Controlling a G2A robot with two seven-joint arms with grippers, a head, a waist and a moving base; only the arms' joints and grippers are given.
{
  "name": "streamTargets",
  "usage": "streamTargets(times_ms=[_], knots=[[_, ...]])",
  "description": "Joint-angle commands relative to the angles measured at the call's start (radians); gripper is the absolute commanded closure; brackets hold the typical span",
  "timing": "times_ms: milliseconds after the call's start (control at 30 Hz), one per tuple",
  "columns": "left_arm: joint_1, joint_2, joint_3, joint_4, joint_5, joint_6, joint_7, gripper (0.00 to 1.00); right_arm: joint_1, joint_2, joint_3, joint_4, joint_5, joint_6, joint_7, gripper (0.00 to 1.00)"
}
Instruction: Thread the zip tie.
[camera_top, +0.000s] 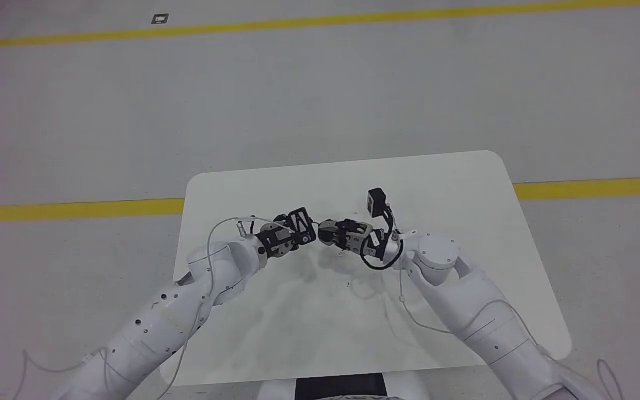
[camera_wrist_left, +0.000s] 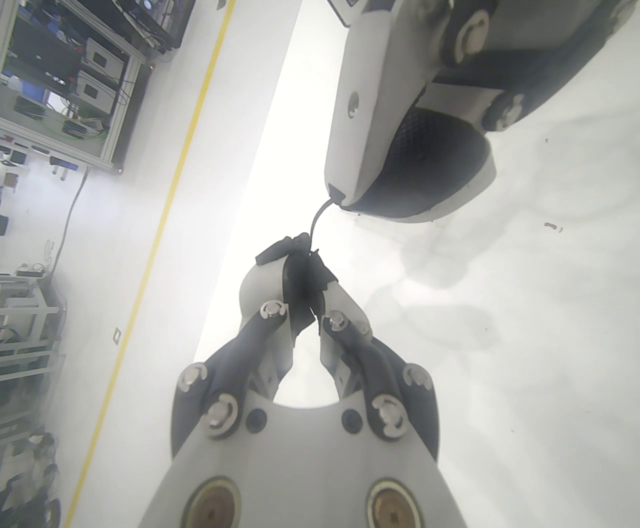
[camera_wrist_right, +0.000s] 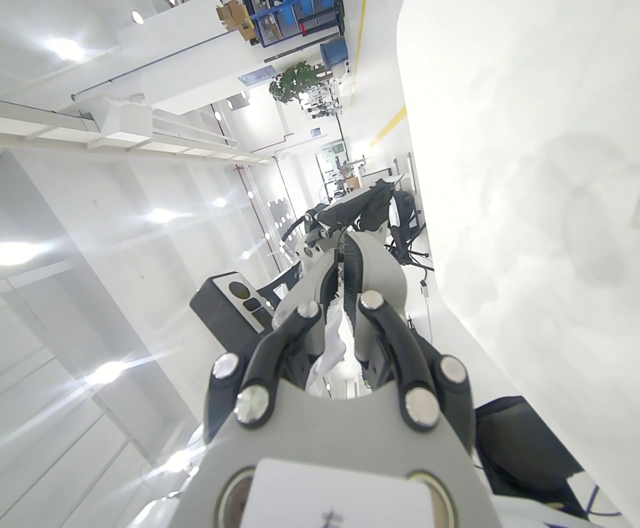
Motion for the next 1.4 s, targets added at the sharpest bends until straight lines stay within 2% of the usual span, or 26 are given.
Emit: streamTargets(times_ms=[0,333,567,700,1033,1133,1233,1267,1333,1367], knots=[[0.000,0.000,0.000,0.000,0.000,0.000,0.000,0.00,-0.001,0.000,0.001,0.000,-0.005,-0.003,-0.002,1.00],[0.000,0.000,0.000,0.000,0.000,0.000,0.000,0.00,-0.024,0.010,0.037,0.000,-0.014,-0.028,0.027,1.00],[0.000,0.000,0.000,0.000,0.000,0.000,0.000,0.00,-0.058,0.029,0.095,-0.012,-0.029,-0.081,0.098,1.00],[0.000,0.000,0.000,0.000,0.000,0.000,0.000,0.00,-0.075,0.037,0.120,-0.020,-0.032,-0.095,0.126,1.00],[0.000,0.000,0.000,0.000,0.000,0.000,0.000,0.00,-0.078,0.037,0.118,-0.020,-0.026,-0.092,0.123,1.00],[0.011,-0.002,-0.008,0.025,-0.018,0.028,0.042,0.00,-0.081,0.037,0.131,0.000,0.026,-0.091,0.147,1.00],[0.020,0.000,-0.025,0.055,-0.042,0.023,0.088,0.00,-0.083,0.040,0.151,0.026,0.076,-0.104,0.201,1.00],[0.024,0.001,-0.033,0.068,-0.068,0.003,0.117,0.00,-0.082,0.042,0.159,0.036,0.087,-0.113,0.225,1.00],[0.029,0.005,-0.038,0.089,-0.113,0.000,0.174,0.00,-0.079,0.045,0.171,0.052,0.107,-0.130,0.266,1.00],[0.031,0.009,-0.031,0.102,-0.157,0.000,0.223,0.00,-0.077,0.047,0.180,0.058,0.108,-0.148,0.283,1.00]])
